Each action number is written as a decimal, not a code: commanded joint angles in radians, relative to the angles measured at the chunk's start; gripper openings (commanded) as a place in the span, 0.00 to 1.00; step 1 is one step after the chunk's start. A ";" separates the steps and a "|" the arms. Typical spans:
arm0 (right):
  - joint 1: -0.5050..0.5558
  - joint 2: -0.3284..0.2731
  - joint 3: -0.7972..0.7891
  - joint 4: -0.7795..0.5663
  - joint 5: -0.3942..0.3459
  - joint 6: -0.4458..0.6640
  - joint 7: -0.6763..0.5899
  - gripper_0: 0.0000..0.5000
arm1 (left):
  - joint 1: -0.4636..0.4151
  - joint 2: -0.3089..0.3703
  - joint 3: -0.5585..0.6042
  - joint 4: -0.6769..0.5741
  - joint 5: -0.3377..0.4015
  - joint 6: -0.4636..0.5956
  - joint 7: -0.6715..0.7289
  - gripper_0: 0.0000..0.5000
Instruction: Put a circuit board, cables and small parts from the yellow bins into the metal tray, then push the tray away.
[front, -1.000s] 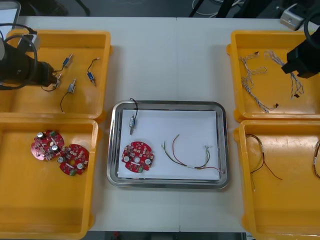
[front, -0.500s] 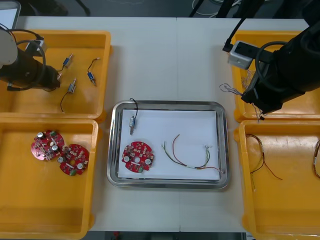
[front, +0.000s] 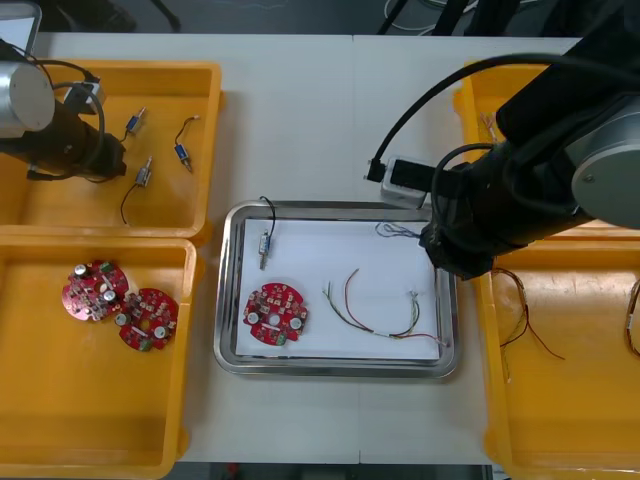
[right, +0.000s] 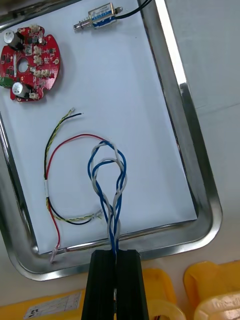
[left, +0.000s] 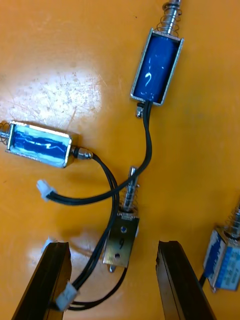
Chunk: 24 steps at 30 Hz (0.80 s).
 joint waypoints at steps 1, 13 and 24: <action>-0.078 0.005 0.124 0.004 0.047 -0.022 0.038 0.00 | -0.069 0.043 -0.050 0.041 0.000 -0.058 -0.063 1.00; -0.158 0.086 0.247 0.163 0.124 -0.093 0.092 0.00 | -0.077 0.037 -0.063 0.057 0.017 -0.086 -0.060 1.00; -0.174 0.148 0.291 0.306 0.179 -0.140 0.200 0.00 | -0.089 0.031 -0.082 0.057 0.026 -0.092 -0.051 1.00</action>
